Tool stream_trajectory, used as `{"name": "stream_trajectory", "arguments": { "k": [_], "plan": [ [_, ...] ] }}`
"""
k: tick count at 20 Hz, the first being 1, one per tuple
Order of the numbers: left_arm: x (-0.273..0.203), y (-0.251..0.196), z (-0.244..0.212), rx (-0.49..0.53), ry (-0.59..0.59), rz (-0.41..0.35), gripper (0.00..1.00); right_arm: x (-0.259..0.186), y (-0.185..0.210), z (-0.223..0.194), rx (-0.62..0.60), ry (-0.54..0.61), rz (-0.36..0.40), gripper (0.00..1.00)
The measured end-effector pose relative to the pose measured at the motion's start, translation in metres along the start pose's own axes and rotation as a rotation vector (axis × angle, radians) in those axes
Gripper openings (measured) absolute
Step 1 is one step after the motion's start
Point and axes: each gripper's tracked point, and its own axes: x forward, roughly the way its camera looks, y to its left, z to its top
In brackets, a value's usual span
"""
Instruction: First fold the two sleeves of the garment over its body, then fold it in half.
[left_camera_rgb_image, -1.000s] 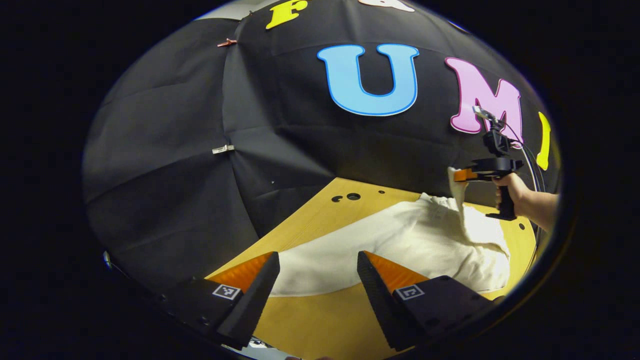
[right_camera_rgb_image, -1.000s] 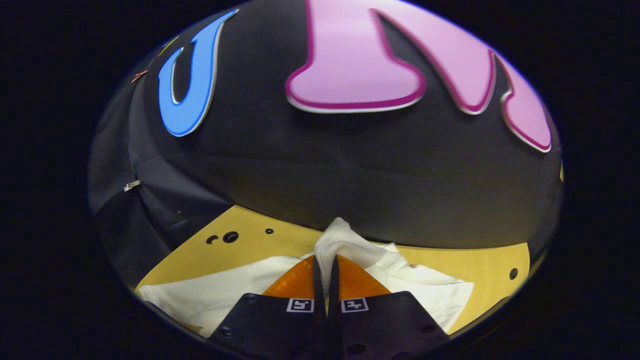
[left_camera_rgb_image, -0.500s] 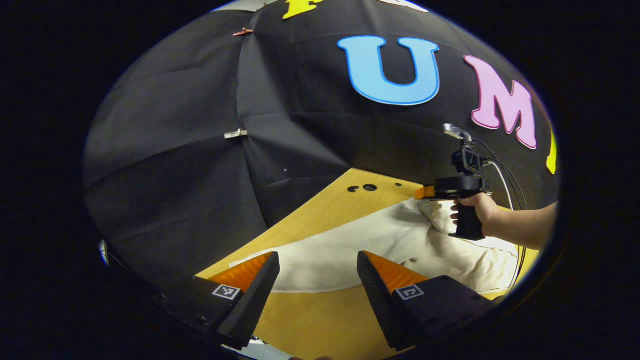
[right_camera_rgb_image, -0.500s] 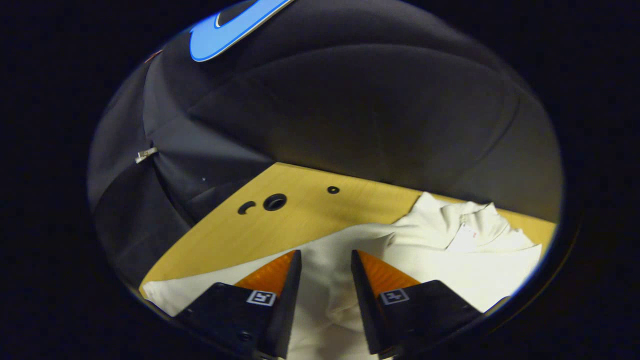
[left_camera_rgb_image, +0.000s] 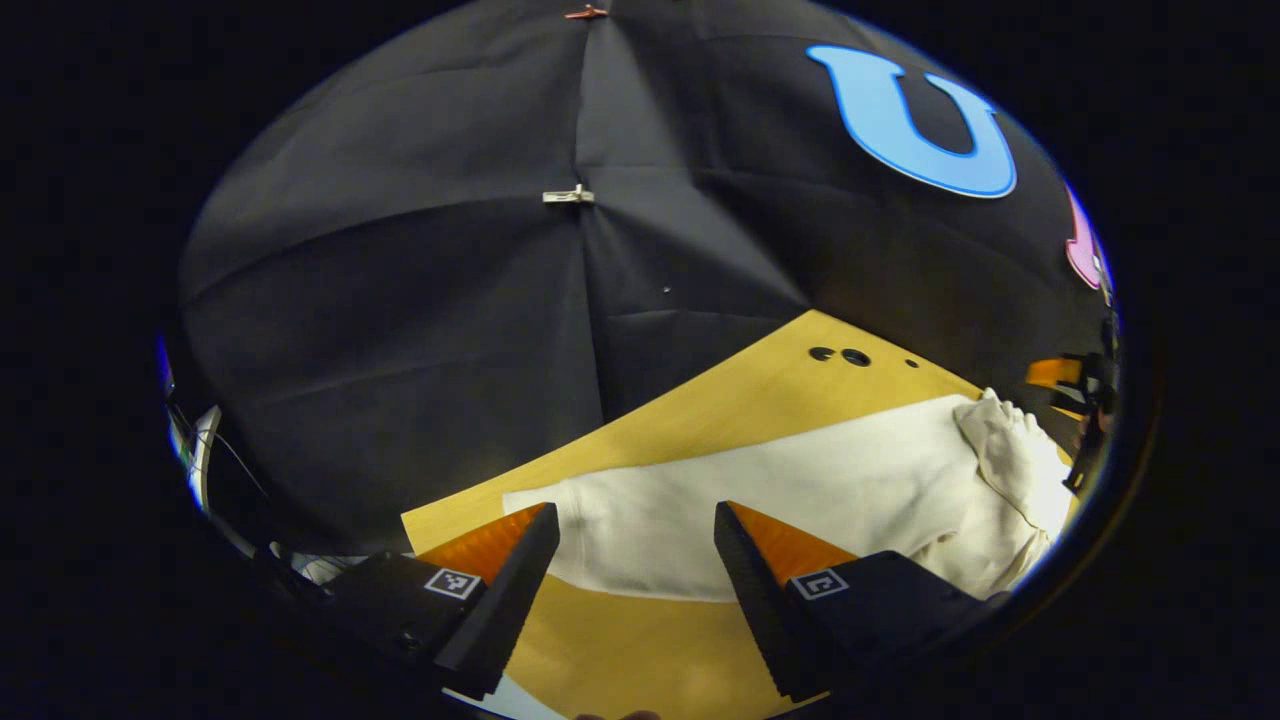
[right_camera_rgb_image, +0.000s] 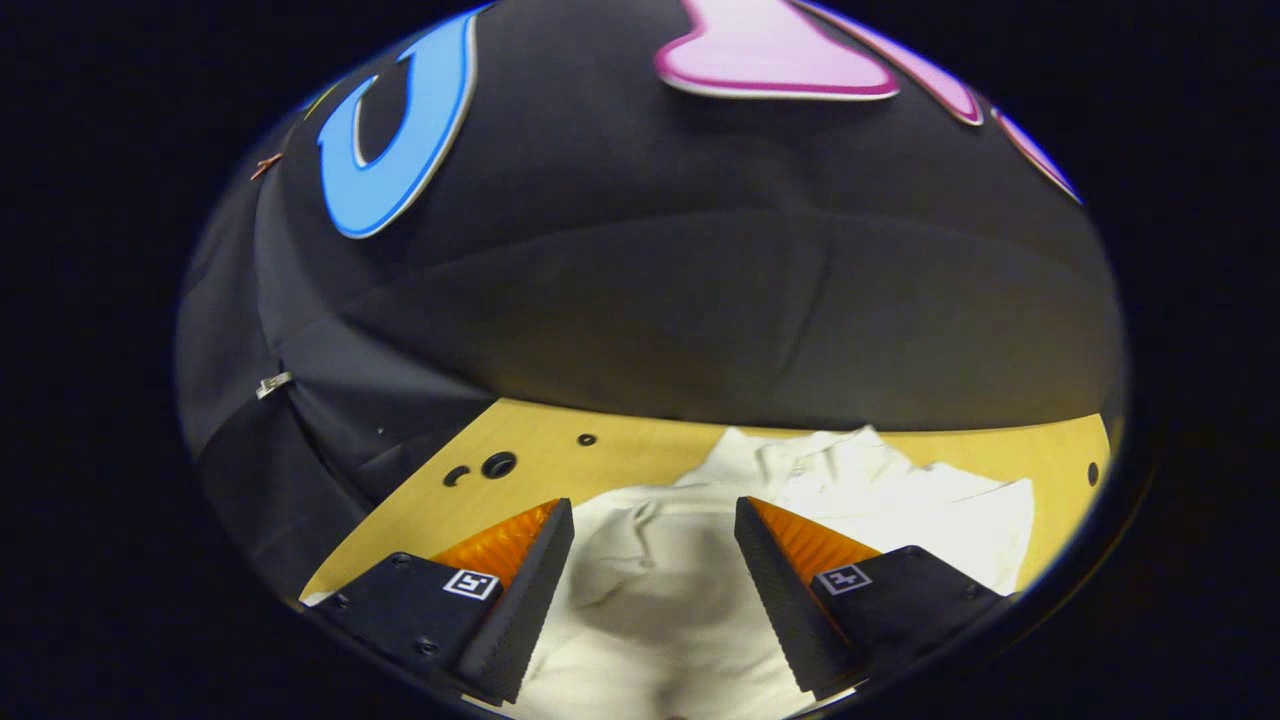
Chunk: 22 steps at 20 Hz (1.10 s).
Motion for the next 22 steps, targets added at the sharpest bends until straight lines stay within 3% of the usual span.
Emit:
{"name": "stream_trajectory", "arguments": {
  "k": [3, 11, 17, 18, 19, 22],
  "plan": [
    [0.022, 0.013, -0.006, -0.022, 0.028, 0.047, 1.0, -0.028, -0.055, 0.028, 0.011, -0.056, -0.1, 0.98],
    [0.054, 0.037, -0.027, -0.09, 0.112, 0.107, 0.97, -0.135, -0.178, 0.079, -0.016, -0.159, -0.331, 0.98],
    [0.065, 0.036, -0.062, -0.078, 0.239, 0.112, 0.98, -0.222, -0.234, 0.077, -0.027, -0.164, -0.455, 0.98],
    [0.066, 0.034, -0.058, -0.034, 0.214, 0.108, 0.96, -0.236, -0.24, 0.074, -0.039, -0.156, -0.473, 0.98],
    [0.069, 0.031, -0.06, -0.011, 0.225, 0.094, 1.0, -0.249, -0.245, 0.071, -0.047, -0.153, -0.49, 0.98],
    [0.075, 0.025, -0.053, -0.025, 0.222, 0.086, 0.96, -0.283, -0.262, 0.075, -0.051, -0.171, -0.536, 0.98]
  ]
}}
